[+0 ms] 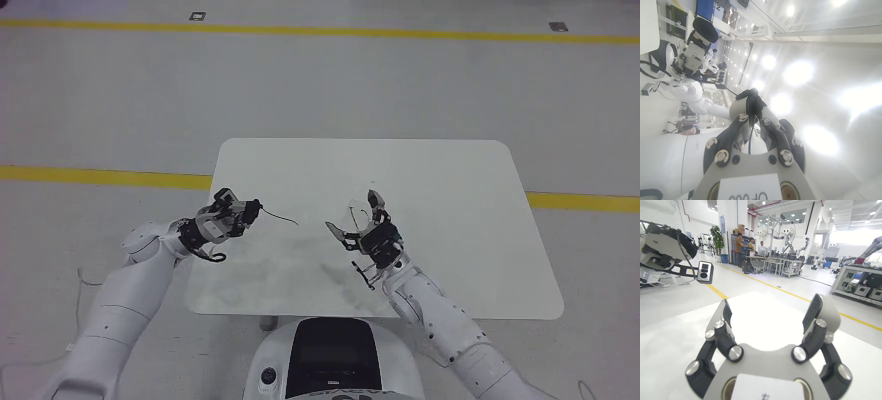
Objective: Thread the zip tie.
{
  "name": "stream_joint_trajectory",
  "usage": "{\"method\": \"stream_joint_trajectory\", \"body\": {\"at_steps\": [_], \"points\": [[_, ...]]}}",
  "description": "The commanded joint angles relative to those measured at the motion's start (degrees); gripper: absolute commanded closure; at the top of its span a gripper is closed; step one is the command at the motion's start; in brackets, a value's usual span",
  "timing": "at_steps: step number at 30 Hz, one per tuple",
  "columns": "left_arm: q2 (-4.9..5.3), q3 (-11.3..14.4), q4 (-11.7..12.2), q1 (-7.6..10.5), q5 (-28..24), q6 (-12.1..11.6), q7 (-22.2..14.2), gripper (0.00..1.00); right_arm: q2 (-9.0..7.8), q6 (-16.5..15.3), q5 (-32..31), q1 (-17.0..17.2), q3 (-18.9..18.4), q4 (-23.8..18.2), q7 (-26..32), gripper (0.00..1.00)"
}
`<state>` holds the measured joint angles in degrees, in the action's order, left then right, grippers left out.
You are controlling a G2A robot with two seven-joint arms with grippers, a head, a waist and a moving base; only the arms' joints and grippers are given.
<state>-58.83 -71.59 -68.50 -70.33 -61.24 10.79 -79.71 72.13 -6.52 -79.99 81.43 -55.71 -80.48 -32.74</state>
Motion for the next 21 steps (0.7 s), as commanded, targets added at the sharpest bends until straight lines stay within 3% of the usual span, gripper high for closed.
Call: {"method": "stream_joint_trajectory", "body": {"at_steps": [1,8,10,21], "points": [[0.48,-0.1,-1.9,-0.44,2.8,-1.1,0.1,1.00,-0.35,-2.4,0.3,0.3,-1.2,-0.8,0.5,0.00],[0.41,0.0,-2.2,-0.60,2.5,-1.1,0.9,1.00,-0.35,-2.4,0.3,0.3,-1.2,-0.8,0.5,0.00],[0.16,0.5,-3.8,-1.00,0.4,-0.5,2.0,1.00,-0.32,-3.3,2.3,0.5,-1.7,-1.4,0.4,0.00],[0.44,0.7,-10.7,-1.12,0.6,1.6,3.5,1.00,-1.91,-11.1,7.2,5.6,-9.1,-7.3,-2.4,0.00]]}}
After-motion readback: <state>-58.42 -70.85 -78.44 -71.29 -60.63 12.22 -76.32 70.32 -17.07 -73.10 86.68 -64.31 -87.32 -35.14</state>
